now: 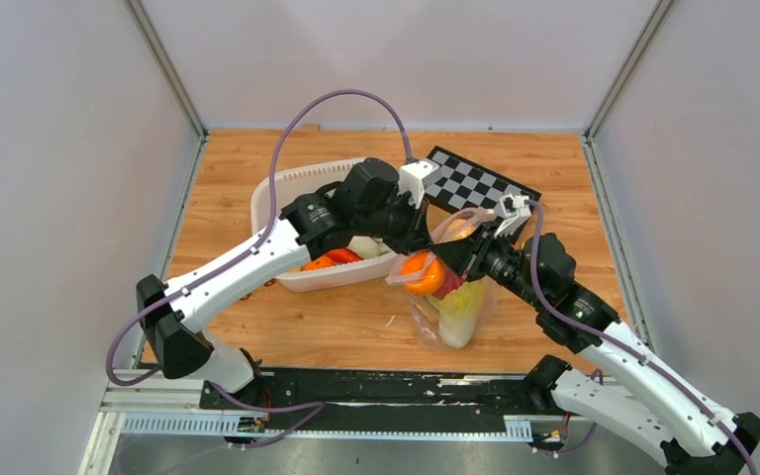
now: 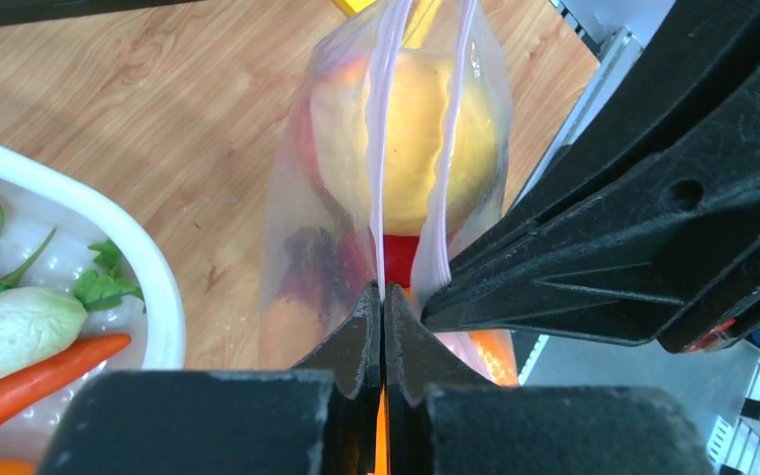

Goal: Place the food in the zip-top bag and seal the zipper
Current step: Adjust the zipper food storage bag at the center of the board.

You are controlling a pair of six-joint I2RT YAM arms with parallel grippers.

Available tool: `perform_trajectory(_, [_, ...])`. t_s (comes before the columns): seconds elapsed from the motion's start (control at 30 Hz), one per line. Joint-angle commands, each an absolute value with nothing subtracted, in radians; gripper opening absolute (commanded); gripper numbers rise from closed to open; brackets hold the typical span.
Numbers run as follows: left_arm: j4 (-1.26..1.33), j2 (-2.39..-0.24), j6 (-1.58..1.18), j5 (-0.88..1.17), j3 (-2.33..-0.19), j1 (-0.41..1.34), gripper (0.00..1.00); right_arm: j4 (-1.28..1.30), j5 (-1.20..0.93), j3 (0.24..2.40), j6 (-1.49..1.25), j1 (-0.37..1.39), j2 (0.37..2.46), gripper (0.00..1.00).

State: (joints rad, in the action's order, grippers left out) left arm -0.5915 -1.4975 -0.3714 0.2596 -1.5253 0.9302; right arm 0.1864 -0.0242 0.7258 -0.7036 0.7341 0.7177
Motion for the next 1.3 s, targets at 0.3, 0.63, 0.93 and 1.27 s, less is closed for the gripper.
perform_trajectory(0.3, [-0.508, -1.403, -0.460, 0.232, -1.501, 0.956, 0.00, 0.208, -0.399, 0.798, -0.496, 0.732, 0.659, 0.00])
perform_trajectory(0.63, [-0.449, -1.352, -0.510, 0.280, -1.429, 0.956, 0.00, 0.404, -0.355, 0.822, -0.414, 0.739, 0.787, 0.00])
perform_trajectory(0.93, [-0.435, -1.323, -0.532, 0.326, -1.406, 0.957, 0.00, 0.623, -0.166, 0.857, -0.358, 0.761, 0.881, 0.00])
perform_trajectory(1.27, [-0.479, -1.309, -0.489, 0.298, -1.451, 0.959, 0.00, 0.381, -0.156, 0.816, -0.515, 0.773, 0.709, 0.00])
